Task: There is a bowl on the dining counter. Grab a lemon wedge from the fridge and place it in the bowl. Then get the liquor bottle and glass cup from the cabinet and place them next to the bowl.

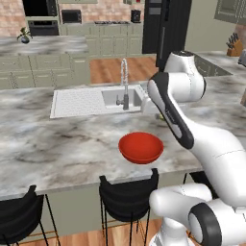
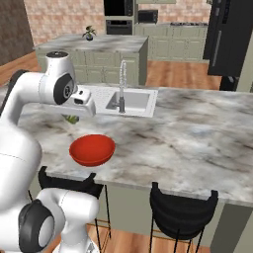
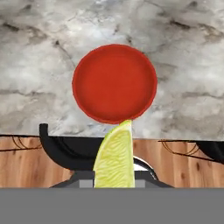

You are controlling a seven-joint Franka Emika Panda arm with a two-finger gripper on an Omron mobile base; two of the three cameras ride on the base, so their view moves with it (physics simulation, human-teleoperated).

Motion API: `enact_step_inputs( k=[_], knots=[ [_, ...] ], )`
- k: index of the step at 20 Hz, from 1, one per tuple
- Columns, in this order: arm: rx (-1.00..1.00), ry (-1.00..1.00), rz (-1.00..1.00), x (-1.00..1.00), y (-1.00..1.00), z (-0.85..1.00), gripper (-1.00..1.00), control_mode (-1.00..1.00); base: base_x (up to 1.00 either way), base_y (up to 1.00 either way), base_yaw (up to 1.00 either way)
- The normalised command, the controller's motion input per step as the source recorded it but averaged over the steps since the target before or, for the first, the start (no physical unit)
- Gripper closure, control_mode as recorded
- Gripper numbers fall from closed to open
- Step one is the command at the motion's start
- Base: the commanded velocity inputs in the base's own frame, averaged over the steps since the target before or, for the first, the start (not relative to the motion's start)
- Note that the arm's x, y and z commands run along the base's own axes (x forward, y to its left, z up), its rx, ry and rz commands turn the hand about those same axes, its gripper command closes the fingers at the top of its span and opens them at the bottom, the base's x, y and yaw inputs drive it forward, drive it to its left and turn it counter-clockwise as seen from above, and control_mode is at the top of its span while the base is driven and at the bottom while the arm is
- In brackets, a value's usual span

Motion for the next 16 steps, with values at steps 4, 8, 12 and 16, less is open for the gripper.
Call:
enact_step_inputs(
  k=[4,8,12,16],
  knots=[
    [-0.04,0.00,0.00,0.67,0.02,-0.98,1.00,-1.00,0.00,0.00,0.00],
    [-0.03,0.00,0.00,0.54,0.02,-0.95,1.00,-1.00,0.00,0.00,0.00],
    [-0.01,0.00,0.00,0.53,0.00,-0.81,1.00,-1.00,0.00,0.00,0.00],
    [0.00,0.00,0.00,0.49,0.00,-0.61,1.00,-1.00,0.00,0.00,0.00]
  ],
)
